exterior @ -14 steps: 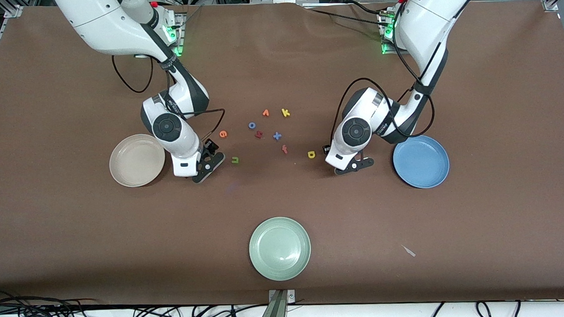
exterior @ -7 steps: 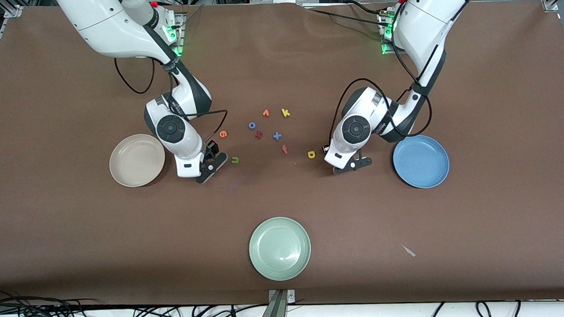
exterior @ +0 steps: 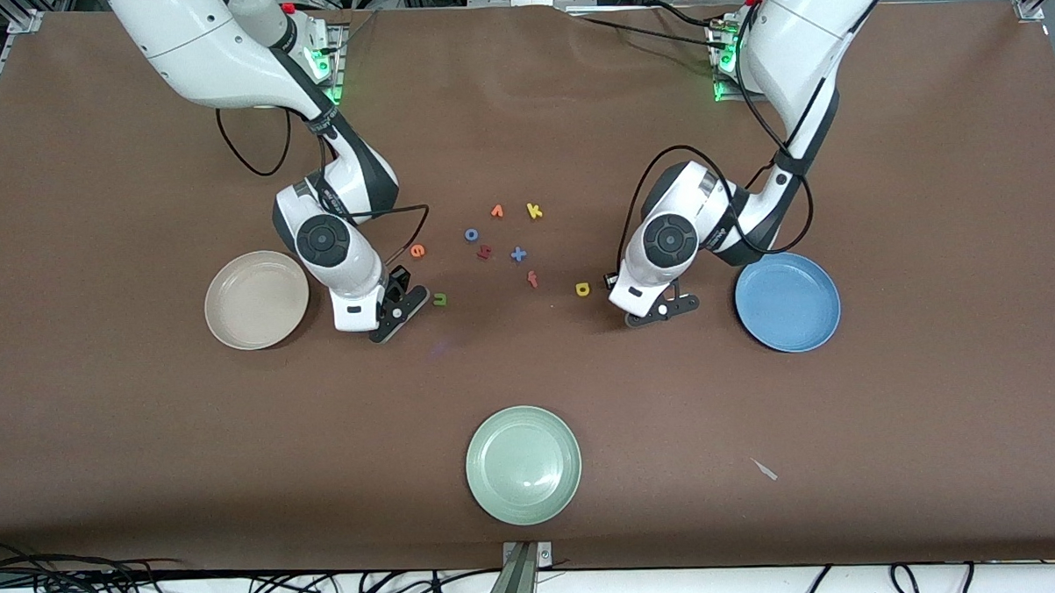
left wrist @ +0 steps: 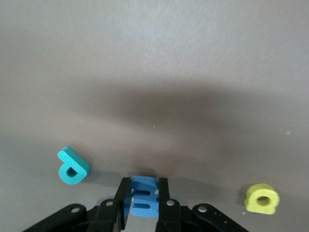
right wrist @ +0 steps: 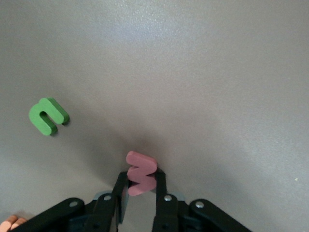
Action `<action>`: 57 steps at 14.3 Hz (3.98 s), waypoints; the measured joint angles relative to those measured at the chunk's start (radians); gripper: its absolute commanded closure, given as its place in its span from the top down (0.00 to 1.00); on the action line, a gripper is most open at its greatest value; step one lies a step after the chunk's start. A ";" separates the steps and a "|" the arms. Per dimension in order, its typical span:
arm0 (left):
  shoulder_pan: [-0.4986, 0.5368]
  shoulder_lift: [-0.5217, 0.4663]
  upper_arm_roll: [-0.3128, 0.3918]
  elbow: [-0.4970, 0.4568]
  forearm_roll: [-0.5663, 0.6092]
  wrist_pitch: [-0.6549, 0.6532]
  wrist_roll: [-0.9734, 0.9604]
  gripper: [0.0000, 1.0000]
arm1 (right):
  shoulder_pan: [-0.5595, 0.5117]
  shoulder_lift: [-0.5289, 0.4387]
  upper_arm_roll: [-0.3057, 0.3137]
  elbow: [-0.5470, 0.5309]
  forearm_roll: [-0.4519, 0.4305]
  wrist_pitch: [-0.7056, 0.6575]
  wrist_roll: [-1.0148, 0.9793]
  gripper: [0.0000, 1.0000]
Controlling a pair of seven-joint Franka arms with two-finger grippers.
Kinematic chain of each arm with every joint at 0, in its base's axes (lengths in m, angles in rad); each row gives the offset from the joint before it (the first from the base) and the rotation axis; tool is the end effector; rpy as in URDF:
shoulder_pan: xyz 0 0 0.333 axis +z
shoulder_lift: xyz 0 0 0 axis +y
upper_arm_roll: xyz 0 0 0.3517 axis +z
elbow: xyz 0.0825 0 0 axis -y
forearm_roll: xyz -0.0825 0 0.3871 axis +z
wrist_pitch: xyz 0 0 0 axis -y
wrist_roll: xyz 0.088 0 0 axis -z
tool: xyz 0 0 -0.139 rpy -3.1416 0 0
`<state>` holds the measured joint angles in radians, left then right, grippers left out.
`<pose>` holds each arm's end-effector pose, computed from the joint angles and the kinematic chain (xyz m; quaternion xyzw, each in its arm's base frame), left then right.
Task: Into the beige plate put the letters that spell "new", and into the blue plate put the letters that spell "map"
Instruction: 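Drop the pink m on the white plate while the left gripper drops the blue m, then grasp the orange letter with the right gripper while the left gripper grasps the teal letter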
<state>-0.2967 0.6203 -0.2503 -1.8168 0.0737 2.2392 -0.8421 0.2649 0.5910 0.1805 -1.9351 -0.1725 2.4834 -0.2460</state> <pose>0.5585 -0.3260 0.1868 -0.9855 -0.1369 0.0980 0.0202 0.5790 0.2699 0.1735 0.9208 0.3899 -0.0138 0.0027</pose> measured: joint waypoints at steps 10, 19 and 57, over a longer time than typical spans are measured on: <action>0.226 -0.103 0.017 0.125 0.002 -0.366 0.362 0.00 | -0.022 -0.070 -0.052 0.078 0.001 -0.246 -0.064 0.00; 0.396 -0.071 0.019 -0.019 0.071 -0.256 0.577 0.78 | -0.047 -0.204 -0.266 -0.177 0.013 -0.066 -0.327 0.99; 0.291 0.030 -0.198 -0.065 0.161 -0.045 0.045 0.06 | 0.106 -0.179 0.022 -0.332 0.126 0.148 0.437 0.66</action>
<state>-0.0059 0.6507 -0.4481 -1.8814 0.2345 2.1945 -0.7966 0.3713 0.4119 0.2029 -2.2672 -0.0469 2.6310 0.1914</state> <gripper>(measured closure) 0.718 0.300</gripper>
